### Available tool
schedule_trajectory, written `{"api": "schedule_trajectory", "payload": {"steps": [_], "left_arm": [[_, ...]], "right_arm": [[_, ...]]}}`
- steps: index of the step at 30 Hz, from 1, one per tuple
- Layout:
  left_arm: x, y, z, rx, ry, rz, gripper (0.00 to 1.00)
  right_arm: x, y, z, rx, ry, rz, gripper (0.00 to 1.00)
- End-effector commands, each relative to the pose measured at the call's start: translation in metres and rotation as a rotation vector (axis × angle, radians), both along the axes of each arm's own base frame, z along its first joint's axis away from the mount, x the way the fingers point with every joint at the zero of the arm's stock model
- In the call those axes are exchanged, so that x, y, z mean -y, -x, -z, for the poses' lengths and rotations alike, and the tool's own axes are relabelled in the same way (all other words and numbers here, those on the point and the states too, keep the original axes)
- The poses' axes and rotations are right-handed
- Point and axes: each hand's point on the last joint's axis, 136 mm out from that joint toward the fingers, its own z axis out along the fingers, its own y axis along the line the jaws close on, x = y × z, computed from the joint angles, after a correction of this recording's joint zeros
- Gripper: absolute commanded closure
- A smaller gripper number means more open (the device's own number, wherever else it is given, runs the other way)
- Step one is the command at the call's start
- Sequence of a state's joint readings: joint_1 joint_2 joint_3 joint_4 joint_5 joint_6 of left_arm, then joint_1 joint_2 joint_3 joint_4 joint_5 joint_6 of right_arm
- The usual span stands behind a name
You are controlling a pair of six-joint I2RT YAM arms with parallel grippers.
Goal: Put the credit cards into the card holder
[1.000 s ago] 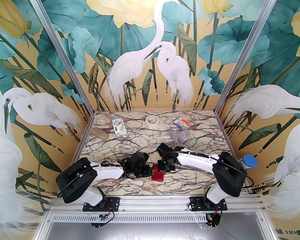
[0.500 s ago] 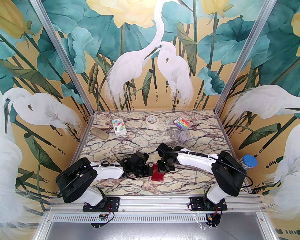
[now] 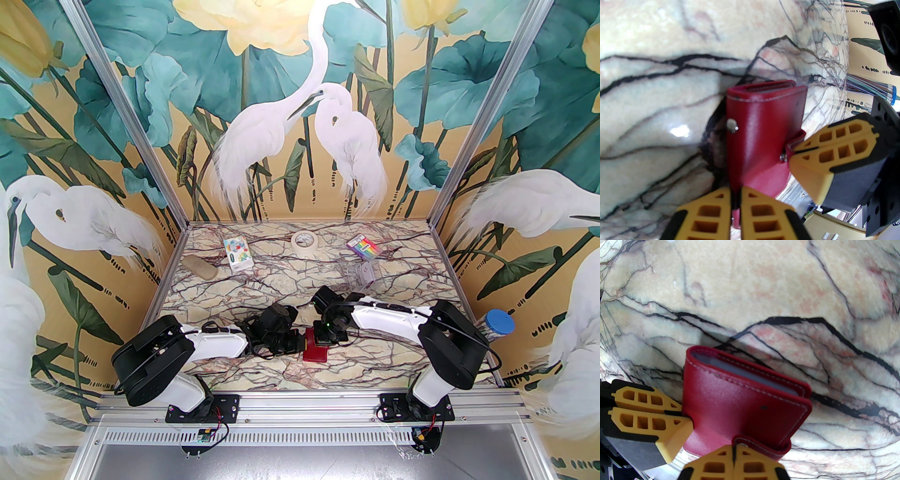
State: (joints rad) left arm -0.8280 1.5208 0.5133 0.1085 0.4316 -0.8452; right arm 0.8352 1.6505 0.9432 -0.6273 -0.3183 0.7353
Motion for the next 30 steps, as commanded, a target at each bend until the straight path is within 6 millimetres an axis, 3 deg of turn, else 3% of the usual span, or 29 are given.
{"api": "schedule_trajectory", "payload": {"steps": [1, 18, 28, 30], "left_arm": [[-0.004, 0.004, 0.010, -0.022, -0.038, -0.001, 0.90], [-0.002, 0.006, 0.012, -0.023, -0.040, 0.002, 0.90], [-0.004, 0.004, 0.007, -0.001, -0.038, -0.009, 0.88], [-0.007, 0.001, 0.001, 0.022, -0.042, -0.017, 0.84]], "right_arm": [[0.003, 0.004, 0.011, -0.021, 0.025, -0.012, 1.00], [0.014, 0.014, 0.037, -0.078, 0.135, -0.014, 1.00], [0.000, 0.001, 0.004, 0.023, 0.061, -0.027, 1.00], [-0.001, -0.002, -0.004, 0.046, 0.056, -0.026, 0.92]]}}
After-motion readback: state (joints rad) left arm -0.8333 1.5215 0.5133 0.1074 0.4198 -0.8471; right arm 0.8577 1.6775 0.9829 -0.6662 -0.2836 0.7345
